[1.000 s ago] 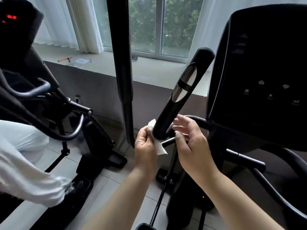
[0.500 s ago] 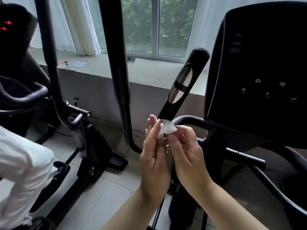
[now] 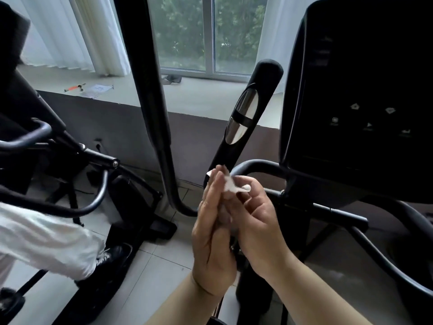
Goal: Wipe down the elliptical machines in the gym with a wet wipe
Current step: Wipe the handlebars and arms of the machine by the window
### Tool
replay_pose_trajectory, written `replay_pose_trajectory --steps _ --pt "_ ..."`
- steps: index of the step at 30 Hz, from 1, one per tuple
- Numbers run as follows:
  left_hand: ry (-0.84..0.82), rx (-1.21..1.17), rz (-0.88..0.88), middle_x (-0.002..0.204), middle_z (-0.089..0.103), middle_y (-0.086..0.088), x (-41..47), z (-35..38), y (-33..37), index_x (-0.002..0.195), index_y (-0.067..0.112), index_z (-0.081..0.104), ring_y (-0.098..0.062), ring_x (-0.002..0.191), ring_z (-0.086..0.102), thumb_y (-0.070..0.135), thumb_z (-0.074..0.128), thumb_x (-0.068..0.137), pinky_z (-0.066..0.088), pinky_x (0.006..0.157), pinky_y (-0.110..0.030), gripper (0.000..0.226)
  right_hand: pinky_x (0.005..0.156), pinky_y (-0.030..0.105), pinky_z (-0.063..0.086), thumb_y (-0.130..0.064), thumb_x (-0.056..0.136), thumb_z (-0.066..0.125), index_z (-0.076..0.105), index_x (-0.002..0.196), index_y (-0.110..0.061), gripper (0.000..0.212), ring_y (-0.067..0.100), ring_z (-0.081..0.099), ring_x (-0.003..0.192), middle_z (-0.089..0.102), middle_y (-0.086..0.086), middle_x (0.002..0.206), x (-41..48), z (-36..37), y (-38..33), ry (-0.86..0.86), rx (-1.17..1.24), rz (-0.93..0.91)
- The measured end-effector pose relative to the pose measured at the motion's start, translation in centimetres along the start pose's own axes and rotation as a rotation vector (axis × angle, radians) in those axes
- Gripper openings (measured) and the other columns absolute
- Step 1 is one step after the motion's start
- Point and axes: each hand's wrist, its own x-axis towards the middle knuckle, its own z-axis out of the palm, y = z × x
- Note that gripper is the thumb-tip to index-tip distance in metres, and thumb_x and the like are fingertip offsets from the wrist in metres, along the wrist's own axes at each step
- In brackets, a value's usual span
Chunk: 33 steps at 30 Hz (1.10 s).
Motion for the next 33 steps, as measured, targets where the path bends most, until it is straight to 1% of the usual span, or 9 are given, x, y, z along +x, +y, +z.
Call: replay_pose_trajectory --steps 5,9,12,14,18,23,28,31,33 --pt "0.14 0.099 -0.073 0.156 0.044 -0.015 1.8 -0.6 -1.0 0.149 0.011 0.047 -0.033 0.149 0.036 0.001 0.041 0.099 0.03 0.12 -0.056 0.052 0.08 0.048 0.057 -0.022 0.098 0.066 0.065 0.102 -0.025 0.005 0.021 0.067 0.083 0.073 0.003 0.092 3.8 -2.8 1.8 0.498 -0.303 -0.024" --pt "0.117 0.064 -0.192 0.148 0.055 -0.009 3.4 -0.9 -2.1 0.147 0.017 0.047 -0.025 0.137 0.052 0.0 0.044 0.099 0.043 0.113 -0.038 0.05 0.093 0.042 0.054 -0.021 0.091 0.06 0.068 0.109 -0.027 0.02 0.014 0.068 0.098 0.072 -0.001 0.105 5.5 -3.6 4.6 0.104 -0.664 -0.079" --pt "0.099 0.077 -0.172 0.144 0.056 -0.016 3.8 -1.0 -2.6 0.147 0.012 0.046 -0.023 0.132 0.056 0.005 0.045 0.102 0.047 0.106 -0.028 0.046 0.102 0.019 0.042 -0.006 0.089 0.06 0.071 0.109 -0.016 0.025 0.012 0.061 0.111 0.07 -0.003 0.111 5.7 -4.4 4.7 0.026 -0.987 -0.347" --pt "0.065 0.067 -0.167 0.144 0.055 -0.015 3.8 -1.0 -2.9 0.147 0.001 0.041 -0.013 0.131 0.056 -0.004 0.042 0.101 0.046 0.104 -0.021 0.046 0.099 0.017 0.04 0.002 0.087 0.059 0.068 0.099 -0.014 0.022 0.018 0.057 0.108 0.069 -0.001 0.108 6.3 -5.2 4.4 0.004 -1.155 -0.485" --pt "-0.013 0.05 -0.145 0.142 0.055 -0.021 3.7 -1.5 -3.5 0.148 -0.011 0.035 -0.022 0.132 0.056 0.01 0.043 0.105 0.046 0.107 -0.029 0.048 0.098 0.039 0.049 0.008 0.085 0.057 0.068 0.103 -0.016 0.032 0.019 0.058 0.106 0.067 -0.002 0.105 8.5 -5.1 4.2 0.127 -1.186 -0.403" --pt "-0.03 0.157 -0.103 0.142 0.054 -0.027 3.7 -2.0 -4.1 0.146 -0.013 0.037 -0.034 0.133 0.055 0.028 0.042 0.108 0.049 0.108 -0.048 0.057 0.109 0.051 0.042 0.011 0.088 0.054 0.07 0.116 -0.022 0.047 0.007 0.059 0.112 0.065 -0.013 0.115 7.7 -4.8 4.6 -0.215 -1.07 -0.519" --pt "-0.006 0.236 -0.075 0.14 0.055 -0.027 3.5 -2.2 -4.7 0.146 -0.011 0.04 -0.04 0.133 0.053 0.028 0.042 0.107 0.045 0.11 -0.055 0.054 0.121 0.038 0.029 -0.001 0.092 0.049 0.073 0.117 -0.01 0.035 0.027 0.058 0.124 0.069 0.005 0.118 10.1 -7.8 4.2 -0.042 -1.37 -0.491" --pt "0.001 0.27 -0.077 0.142 0.054 -0.023 3.4 -2.2 -4.6 0.146 -0.009 0.041 -0.035 0.135 0.052 0.033 0.042 0.108 0.044 0.112 -0.048 0.057 0.106 0.029 0.034 -0.025 0.095 0.035 0.073 0.103 -0.011 0.04 0.022 0.052 0.112 0.066 -0.002 0.106 10.3 -7.1 3.9 0.179 -1.354 -0.393" --pt "-0.001 0.281 -0.068 0.142 0.054 -0.024 3.3 -2.4 -5.0 0.146 -0.009 0.04 -0.037 0.136 0.052 0.024 0.042 0.106 0.044 0.111 -0.055 0.052 0.099 0.032 0.041 -0.018 0.094 0.037 0.071 0.095 -0.011 0.035 0.02 0.046 0.107 0.062 -0.003 0.106 10.0 -6.1 4.0 0.142 -1.304 -0.39"
